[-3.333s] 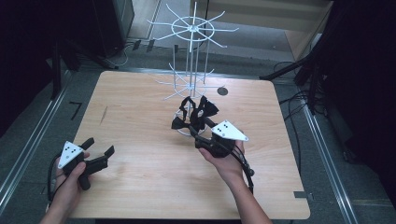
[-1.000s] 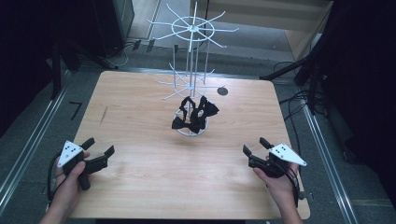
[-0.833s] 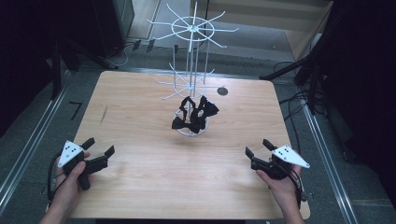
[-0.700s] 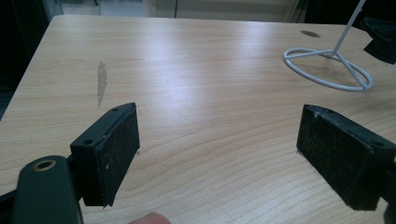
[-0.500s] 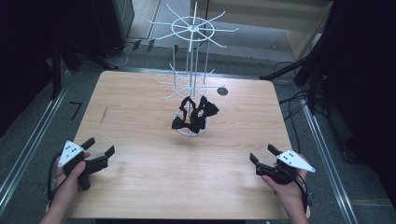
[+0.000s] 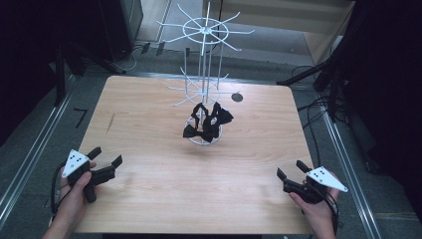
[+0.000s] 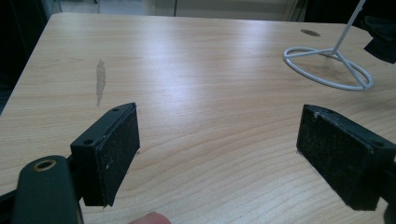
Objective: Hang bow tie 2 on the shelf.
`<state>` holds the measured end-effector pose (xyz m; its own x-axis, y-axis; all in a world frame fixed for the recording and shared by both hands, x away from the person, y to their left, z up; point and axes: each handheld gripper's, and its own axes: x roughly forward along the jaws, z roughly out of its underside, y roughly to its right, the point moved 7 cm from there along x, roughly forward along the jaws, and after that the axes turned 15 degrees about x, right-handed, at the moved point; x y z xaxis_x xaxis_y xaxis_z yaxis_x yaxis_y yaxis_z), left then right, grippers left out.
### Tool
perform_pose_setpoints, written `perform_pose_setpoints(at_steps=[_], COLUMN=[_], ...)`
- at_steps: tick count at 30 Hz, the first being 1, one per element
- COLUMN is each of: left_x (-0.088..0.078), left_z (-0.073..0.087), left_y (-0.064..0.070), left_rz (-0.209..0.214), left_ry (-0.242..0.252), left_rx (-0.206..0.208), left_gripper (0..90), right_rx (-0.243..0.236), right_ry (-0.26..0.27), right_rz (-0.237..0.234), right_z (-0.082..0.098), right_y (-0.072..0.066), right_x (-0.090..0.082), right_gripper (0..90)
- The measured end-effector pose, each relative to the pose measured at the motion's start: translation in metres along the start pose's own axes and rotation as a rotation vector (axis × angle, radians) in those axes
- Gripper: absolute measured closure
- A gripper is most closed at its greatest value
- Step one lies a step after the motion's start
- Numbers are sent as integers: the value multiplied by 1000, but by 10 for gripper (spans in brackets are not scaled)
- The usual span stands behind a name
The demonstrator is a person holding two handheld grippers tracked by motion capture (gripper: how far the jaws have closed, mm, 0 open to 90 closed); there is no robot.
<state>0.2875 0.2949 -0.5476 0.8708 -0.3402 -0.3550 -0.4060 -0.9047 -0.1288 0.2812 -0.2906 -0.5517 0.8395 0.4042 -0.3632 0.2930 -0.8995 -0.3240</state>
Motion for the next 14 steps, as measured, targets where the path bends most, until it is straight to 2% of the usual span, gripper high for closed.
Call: perform_pose_setpoints(at_steps=[14], left_x=[4], left_z=[0], left_y=[0], left_rz=[0], left_ry=[-16], left_rx=[-3], left_gripper=[140], right_rx=[44], right_ry=[19], right_rz=[61], right_z=[13], right_y=[29], right_x=[-25], right_gripper=[204])
